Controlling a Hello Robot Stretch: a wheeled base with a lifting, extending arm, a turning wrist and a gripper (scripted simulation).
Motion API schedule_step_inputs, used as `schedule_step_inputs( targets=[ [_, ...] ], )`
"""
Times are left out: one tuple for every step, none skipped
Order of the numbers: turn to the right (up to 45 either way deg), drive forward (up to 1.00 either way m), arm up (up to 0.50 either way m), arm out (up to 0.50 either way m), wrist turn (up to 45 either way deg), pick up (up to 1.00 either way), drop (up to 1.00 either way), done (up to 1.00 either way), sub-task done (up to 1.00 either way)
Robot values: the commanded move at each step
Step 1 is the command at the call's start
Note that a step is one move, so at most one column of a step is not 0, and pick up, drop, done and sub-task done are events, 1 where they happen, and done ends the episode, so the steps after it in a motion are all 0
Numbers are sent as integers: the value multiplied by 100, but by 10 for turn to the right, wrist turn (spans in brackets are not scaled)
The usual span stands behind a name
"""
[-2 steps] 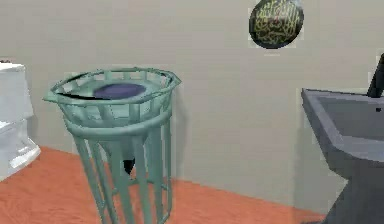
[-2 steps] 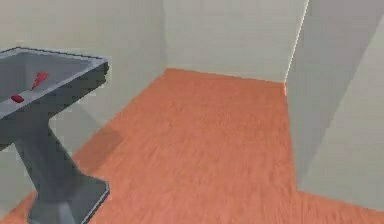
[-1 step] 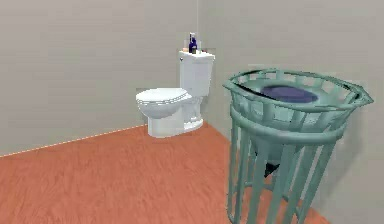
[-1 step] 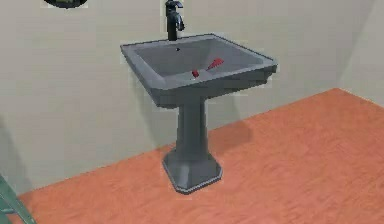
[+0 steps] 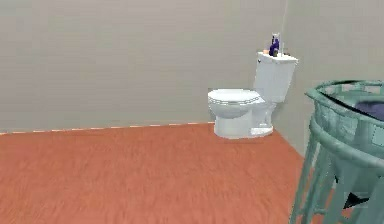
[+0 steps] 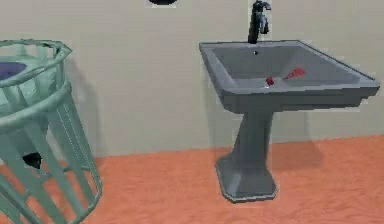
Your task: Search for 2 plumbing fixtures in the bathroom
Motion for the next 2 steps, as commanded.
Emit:
schedule_step_inputs(
  targets=[
    [0,100,0,0,0,0,0,0,0],
    [0,65,0,0,0,0,0,0,0]
  ],
)
